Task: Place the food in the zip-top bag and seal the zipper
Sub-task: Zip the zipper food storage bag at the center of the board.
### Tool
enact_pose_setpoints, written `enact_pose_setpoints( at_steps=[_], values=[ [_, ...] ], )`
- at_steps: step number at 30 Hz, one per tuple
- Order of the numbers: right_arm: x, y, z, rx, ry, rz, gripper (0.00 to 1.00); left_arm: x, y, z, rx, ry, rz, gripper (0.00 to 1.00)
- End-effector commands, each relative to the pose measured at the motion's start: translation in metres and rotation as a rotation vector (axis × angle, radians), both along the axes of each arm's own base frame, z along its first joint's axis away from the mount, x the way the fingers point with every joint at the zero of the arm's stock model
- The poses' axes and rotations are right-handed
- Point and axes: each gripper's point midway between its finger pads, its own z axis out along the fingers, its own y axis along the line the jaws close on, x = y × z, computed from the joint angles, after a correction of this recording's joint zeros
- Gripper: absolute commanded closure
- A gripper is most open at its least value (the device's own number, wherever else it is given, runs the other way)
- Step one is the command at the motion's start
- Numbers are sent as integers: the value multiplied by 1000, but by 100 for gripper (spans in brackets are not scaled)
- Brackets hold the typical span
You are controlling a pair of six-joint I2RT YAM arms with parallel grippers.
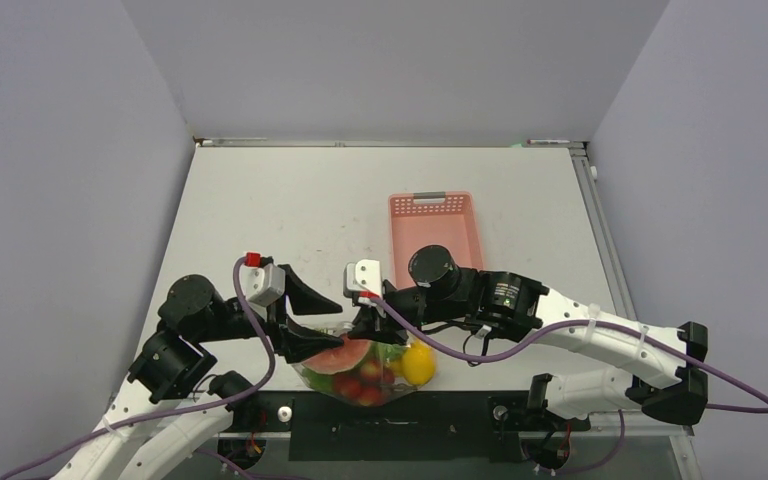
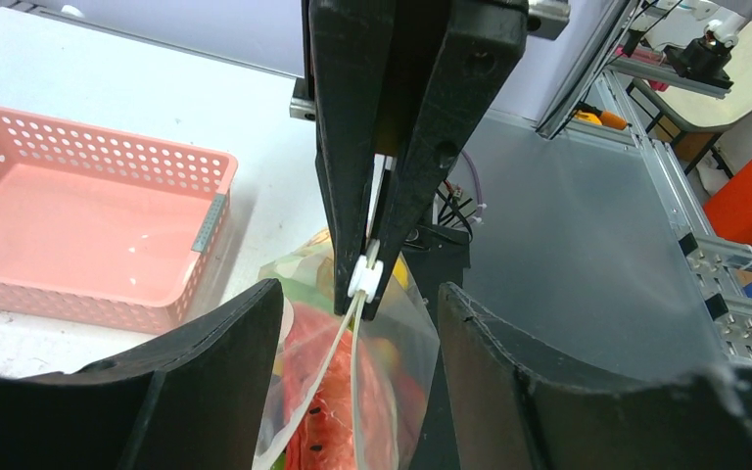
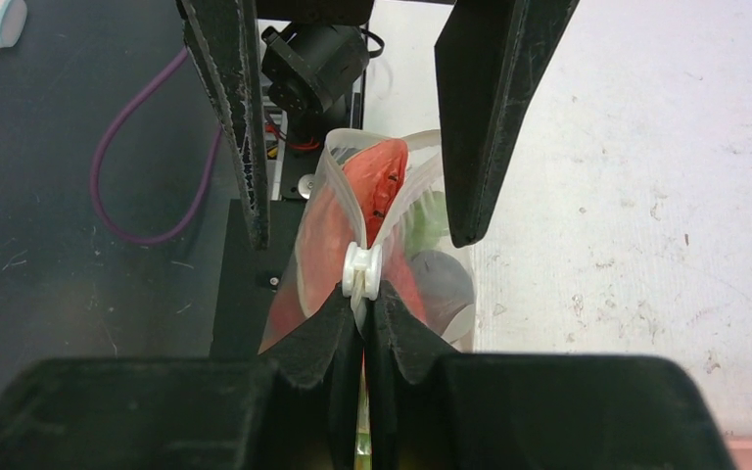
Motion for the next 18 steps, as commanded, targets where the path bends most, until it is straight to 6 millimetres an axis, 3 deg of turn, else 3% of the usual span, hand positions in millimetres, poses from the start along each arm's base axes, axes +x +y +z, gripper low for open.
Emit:
enact_pose_setpoints(
  at_steps=[1, 11, 18],
  values=[
    [-4, 11, 31, 102, -18, 33, 95, 0, -2, 17, -48, -44, -9, 44],
    [-5, 14, 32, 107, -15, 47, 95, 1, -6, 11, -40, -32, -33, 43],
    [-5, 14, 34, 117, -18, 46, 95, -1, -8, 5, -27, -19, -60, 50]
  ],
)
